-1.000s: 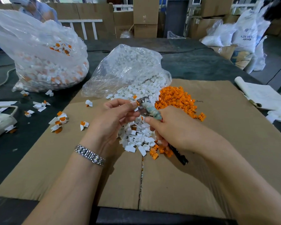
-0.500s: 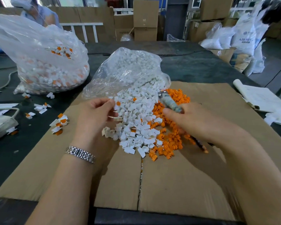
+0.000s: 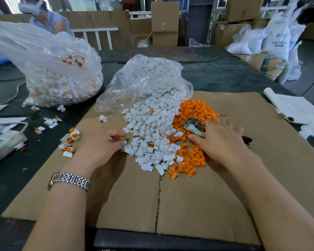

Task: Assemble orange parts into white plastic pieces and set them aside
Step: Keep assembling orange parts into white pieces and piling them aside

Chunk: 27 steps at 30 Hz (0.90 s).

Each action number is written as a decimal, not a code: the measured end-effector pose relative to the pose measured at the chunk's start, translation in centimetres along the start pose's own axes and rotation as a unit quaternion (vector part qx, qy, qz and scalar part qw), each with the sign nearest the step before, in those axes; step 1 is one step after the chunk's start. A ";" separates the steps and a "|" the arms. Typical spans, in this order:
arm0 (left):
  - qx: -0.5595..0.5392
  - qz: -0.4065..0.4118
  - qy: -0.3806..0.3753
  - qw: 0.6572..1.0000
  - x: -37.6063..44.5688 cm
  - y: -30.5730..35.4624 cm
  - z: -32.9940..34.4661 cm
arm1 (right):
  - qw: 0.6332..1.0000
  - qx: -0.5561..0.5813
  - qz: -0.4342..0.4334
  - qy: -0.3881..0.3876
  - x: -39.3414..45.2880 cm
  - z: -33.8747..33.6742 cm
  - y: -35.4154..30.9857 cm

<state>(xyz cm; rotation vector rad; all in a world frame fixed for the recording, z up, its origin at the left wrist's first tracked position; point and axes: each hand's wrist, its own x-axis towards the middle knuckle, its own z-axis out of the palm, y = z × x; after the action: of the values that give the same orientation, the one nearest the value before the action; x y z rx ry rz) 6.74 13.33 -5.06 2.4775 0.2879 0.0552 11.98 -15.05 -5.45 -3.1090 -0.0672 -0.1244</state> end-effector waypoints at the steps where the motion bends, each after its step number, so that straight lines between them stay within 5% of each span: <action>1: 0.011 0.007 0.001 1.000 0.1 0.1 0.0 | 1.000 -0.002 -0.003 -0.002 0.1 0.0 0.0; 8: 0.049 0.014 0.016 0.999 1.7 1.9 0.5 | 0.997 0.076 -0.028 0.007 -0.1 -0.6 -0.1; 13: -0.016 0.018 0.045 0.999 2.3 2.9 1.9 | 0.964 0.194 -0.180 -0.014 -1.0 -2.3 -0.2; 19: -0.167 0.017 0.069 0.983 1.8 3.0 1.6 | 0.973 0.038 -0.226 -0.010 -0.5 -1.4 -1.6; 22: -0.321 -0.011 0.042 0.946 1.8 3.4 1.3 | 0.973 0.065 -0.219 0.012 -0.4 -1.3 -1.8; 27: -0.573 -0.033 -0.065 0.816 1.5 4.2 1.8 | 0.931 0.309 -0.180 0.068 -0.1 -2.5 -2.5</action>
<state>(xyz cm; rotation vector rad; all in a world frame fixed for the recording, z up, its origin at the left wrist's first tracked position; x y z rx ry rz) 9.22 9.30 -4.01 1.2505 0.1876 0.0178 11.55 -12.62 -2.90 -2.4192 -0.5553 -0.2650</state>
